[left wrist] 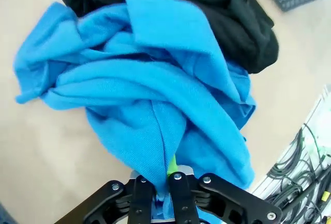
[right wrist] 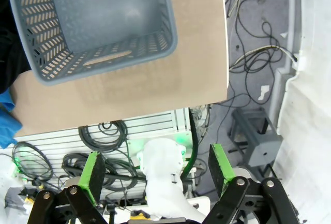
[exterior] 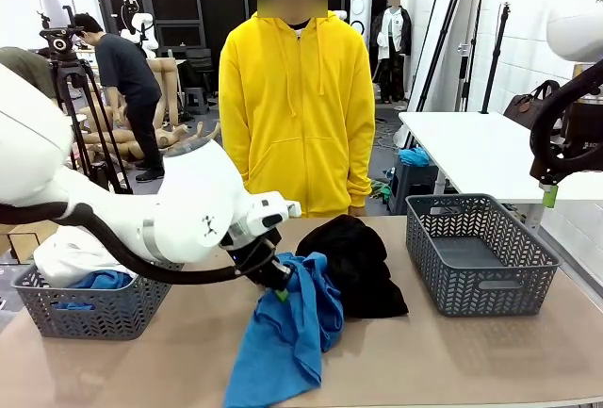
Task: Sort the tops and bottoms.
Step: Lift clothes from the center of the table with your left hand.
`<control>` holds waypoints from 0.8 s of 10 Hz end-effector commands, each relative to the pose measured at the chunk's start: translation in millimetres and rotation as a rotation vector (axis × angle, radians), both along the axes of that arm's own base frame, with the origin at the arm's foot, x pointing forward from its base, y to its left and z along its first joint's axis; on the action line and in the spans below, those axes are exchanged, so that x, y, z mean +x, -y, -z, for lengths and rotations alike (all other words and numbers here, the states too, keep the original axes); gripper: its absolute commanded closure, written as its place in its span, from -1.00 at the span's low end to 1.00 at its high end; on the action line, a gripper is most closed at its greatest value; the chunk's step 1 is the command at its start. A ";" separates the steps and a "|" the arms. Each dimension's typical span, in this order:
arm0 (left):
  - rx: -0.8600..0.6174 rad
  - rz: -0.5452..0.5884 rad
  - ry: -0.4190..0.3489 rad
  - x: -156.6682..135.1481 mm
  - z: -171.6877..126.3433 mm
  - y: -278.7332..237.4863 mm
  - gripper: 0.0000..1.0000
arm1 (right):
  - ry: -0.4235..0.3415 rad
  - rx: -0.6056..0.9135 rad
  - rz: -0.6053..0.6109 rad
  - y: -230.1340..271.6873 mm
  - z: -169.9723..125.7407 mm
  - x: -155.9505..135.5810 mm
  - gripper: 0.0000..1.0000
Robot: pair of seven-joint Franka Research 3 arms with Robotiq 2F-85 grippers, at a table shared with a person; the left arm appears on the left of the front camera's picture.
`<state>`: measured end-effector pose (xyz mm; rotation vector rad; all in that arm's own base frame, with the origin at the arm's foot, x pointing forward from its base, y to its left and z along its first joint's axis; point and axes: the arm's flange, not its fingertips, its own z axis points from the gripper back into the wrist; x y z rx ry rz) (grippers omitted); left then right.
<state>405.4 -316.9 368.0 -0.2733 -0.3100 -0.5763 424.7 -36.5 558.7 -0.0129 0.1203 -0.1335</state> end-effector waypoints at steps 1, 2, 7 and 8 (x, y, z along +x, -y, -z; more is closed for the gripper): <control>0.016 0.012 0.105 -12.9 -53.0 -26.6 1.00 | 0.001 0.014 0.009 -1.3 -0.5 1.0 -1.00; 0.098 0.033 0.149 -16.8 -85.3 -30.9 1.00 | 0.001 0.014 0.009 -1.3 -0.5 1.0 -1.00; 0.217 0.036 0.370 -19.5 -230.6 -22.1 1.00 | 0.001 0.014 0.009 -1.3 -0.5 1.0 -1.00; 0.242 0.030 0.405 -22.8 -259.7 -13.5 1.00 | 0.001 0.014 0.009 -1.3 -0.5 1.0 -1.00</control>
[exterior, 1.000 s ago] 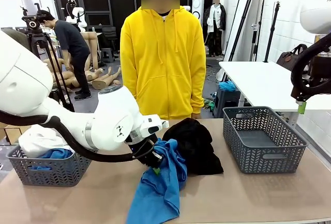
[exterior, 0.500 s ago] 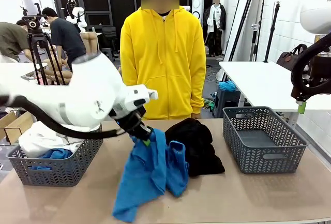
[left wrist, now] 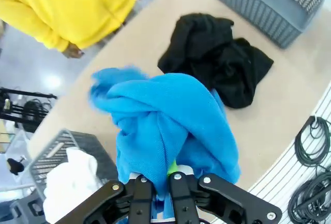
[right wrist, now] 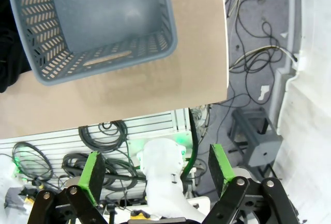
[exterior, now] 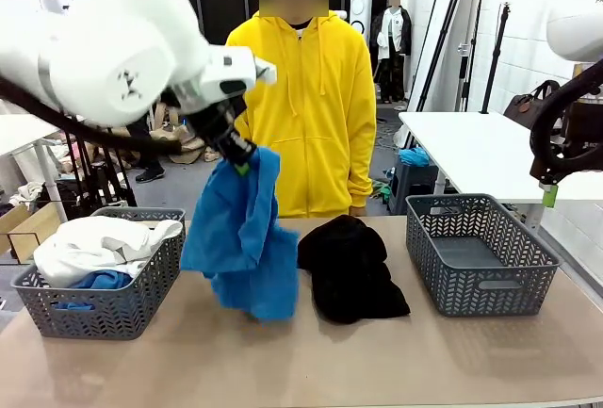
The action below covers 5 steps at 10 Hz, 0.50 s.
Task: Sort the tops and bottoms.
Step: Lift clothes from the center of the table with your left hand.
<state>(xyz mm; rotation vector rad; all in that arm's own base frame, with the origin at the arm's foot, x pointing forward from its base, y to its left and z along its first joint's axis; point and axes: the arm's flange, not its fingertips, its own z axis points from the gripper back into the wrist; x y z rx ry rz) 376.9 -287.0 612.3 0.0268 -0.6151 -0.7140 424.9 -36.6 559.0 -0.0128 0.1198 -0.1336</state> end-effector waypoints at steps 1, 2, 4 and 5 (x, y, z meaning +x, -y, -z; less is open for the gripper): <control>0.037 -0.052 0.071 1.0 -45.1 23.8 1.00 | 0.001 0.014 0.009 -1.4 -0.2 0.9 -1.00; 0.046 -0.076 0.118 -4.1 -70.6 29.3 1.00 | 0.001 0.014 0.009 -1.4 -0.2 0.9 -1.00; 0.050 -0.130 0.196 -15.5 -117.7 33.9 1.00 | 0.001 0.014 0.009 -1.4 -0.2 0.9 -1.00; 0.054 -0.144 0.219 -23.2 -137.1 34.3 1.00 | 0.001 0.014 0.009 -1.4 -0.2 0.9 -1.00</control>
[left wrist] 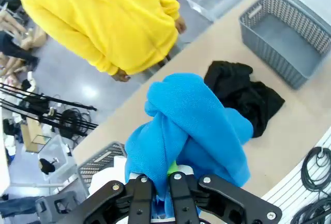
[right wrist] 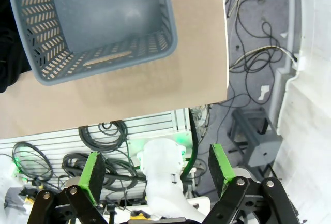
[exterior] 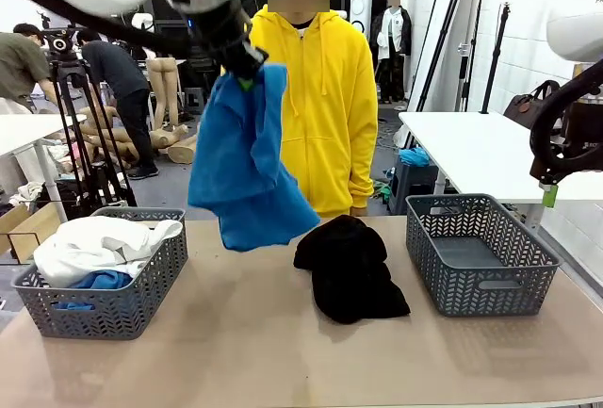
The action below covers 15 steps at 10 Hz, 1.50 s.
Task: Sort the tops and bottoms.
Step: Lift clothes from the center of the table with your left hand, then sort the clothes according to human instructions.
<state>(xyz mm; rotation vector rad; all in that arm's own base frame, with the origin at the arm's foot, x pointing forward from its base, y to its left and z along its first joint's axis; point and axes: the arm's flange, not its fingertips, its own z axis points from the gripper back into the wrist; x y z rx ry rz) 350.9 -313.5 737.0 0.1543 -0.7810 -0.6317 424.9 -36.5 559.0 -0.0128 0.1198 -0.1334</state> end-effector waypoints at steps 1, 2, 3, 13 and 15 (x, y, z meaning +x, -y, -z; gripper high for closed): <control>0.010 -0.054 0.019 -5.9 -24.9 5.6 1.00 | 0.001 0.014 0.009 -1.3 -0.2 0.9 -1.00; 0.013 -0.042 -0.013 -14.5 -30.5 -2.5 1.00 | 0.001 0.014 0.009 -1.3 -0.2 0.9 -1.00; 0.002 -0.013 0.013 -6.5 -17.3 0.0 1.00 | 0.001 0.014 0.009 -1.3 -0.2 0.9 -1.00; 0.002 -0.013 0.013 -6.5 -17.3 0.0 1.00 | 0.001 0.014 0.009 -1.3 -0.2 0.9 -1.00; 0.002 -0.013 0.013 -6.5 -17.3 0.0 1.00 | 0.001 0.014 0.009 -1.3 -0.2 0.9 -1.00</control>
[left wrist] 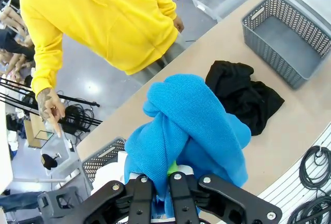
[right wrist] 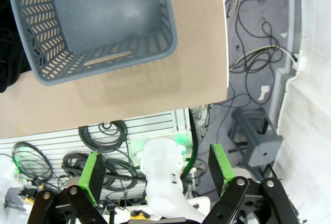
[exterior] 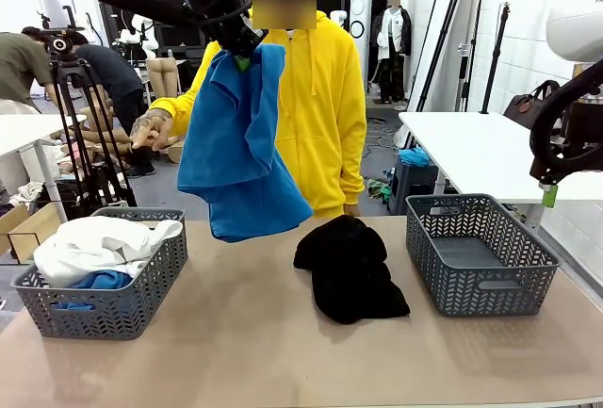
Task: Sort the tops and bottoms.
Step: Sort the clothes according to human instructions.
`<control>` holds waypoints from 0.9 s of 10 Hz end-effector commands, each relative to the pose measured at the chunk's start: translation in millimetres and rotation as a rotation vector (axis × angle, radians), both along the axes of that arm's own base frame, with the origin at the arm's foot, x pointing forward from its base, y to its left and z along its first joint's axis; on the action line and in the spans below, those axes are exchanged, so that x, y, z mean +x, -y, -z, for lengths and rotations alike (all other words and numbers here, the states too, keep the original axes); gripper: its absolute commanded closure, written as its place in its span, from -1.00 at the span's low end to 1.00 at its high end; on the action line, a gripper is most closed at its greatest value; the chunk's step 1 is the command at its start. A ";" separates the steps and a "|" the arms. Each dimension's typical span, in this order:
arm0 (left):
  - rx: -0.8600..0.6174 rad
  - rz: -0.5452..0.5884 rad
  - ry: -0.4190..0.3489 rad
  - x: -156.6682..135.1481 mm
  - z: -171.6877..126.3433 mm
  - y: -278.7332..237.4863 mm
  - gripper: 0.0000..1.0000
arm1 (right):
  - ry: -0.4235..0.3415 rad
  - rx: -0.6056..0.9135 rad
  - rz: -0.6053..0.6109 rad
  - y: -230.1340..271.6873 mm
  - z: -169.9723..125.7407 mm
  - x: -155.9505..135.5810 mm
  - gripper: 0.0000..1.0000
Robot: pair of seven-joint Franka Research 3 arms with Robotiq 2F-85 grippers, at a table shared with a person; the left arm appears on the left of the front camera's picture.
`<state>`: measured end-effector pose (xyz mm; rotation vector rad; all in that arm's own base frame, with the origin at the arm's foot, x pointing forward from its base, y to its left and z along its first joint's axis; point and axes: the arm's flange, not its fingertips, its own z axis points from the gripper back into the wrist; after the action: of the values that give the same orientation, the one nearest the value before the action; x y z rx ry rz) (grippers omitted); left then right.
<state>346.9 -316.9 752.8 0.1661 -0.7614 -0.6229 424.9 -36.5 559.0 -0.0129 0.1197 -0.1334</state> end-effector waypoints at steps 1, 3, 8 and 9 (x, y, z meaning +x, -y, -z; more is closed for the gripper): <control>-0.010 0.001 0.027 -2.6 -1.5 -3.4 1.00 | 0.001 0.014 0.009 -1.3 -0.2 0.9 -1.00; -0.010 0.001 0.027 -2.6 -1.5 -3.4 1.00 | 0.001 0.014 0.009 -1.3 -0.2 0.9 -1.00; -0.010 0.001 0.027 -2.6 -1.5 -3.4 1.00 | 0.001 0.014 0.009 -1.3 -0.2 0.9 -1.00; -0.010 0.001 0.027 -2.6 -1.5 -3.4 1.00 | 0.001 0.014 0.009 -1.3 -0.2 0.9 -1.00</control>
<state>346.9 -316.9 752.9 0.1661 -0.7615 -0.6230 424.9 -36.5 559.0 -0.0129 0.1197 -0.1334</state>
